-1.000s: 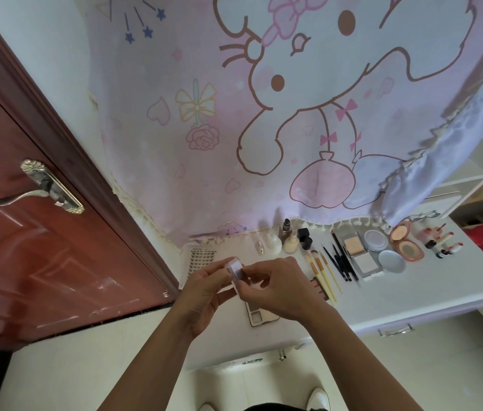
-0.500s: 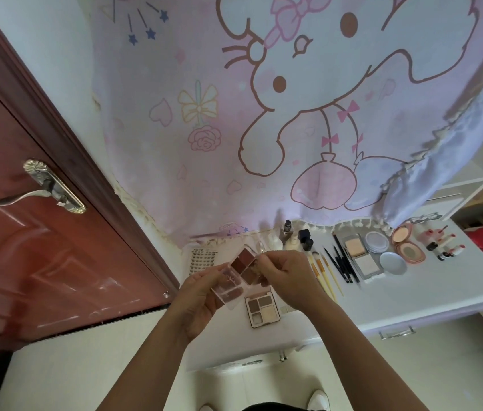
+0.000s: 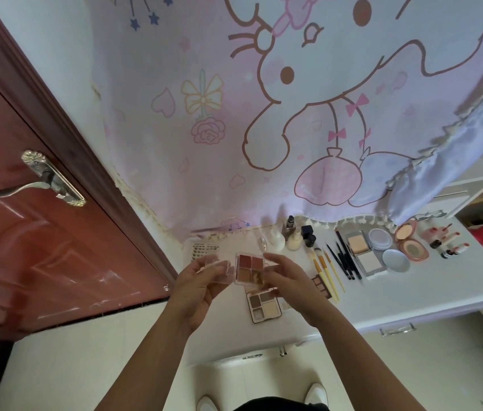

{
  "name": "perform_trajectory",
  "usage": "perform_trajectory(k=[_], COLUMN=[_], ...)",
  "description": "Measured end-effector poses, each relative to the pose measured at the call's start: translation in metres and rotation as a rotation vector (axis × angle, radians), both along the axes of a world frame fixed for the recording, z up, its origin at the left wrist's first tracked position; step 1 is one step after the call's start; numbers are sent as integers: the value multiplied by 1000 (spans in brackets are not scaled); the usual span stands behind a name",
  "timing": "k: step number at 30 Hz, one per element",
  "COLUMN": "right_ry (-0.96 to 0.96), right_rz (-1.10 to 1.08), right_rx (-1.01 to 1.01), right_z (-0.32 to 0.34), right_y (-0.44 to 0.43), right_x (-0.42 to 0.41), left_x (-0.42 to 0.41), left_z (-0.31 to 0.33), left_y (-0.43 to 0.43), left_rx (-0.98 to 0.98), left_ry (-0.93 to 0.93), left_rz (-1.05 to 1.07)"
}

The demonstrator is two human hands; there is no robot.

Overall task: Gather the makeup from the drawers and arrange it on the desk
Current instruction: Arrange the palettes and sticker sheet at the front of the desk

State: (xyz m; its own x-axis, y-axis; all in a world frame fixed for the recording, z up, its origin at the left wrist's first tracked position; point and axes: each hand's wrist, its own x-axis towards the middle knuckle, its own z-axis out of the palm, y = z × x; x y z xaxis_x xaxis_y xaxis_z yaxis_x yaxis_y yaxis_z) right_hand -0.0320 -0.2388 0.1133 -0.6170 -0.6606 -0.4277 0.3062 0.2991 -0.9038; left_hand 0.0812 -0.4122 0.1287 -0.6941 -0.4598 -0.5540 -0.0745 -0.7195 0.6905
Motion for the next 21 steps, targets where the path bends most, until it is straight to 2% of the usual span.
perform_trajectory(k=[5,7,10,16,21], right_ry=[494,597,688,602,574], right_rz=[192,193,200,300,175], right_rx=[180,255,331,370,439], right_z=[-20,-25,-38,-67,-104], right_y=[-5,-8,-11,-21,-35], right_x=[13,18,25,44,70], left_x=[-1,0,3,9,10], left_z=[-17,-22,-32,-63,-96], left_y=[-4,-7,-11,-30,-46], left_rx=[-115,-133,-50,5,-95], left_ry=[-150,-199,-207,-246,-322], left_rz=[2,-15,9,7,-123])
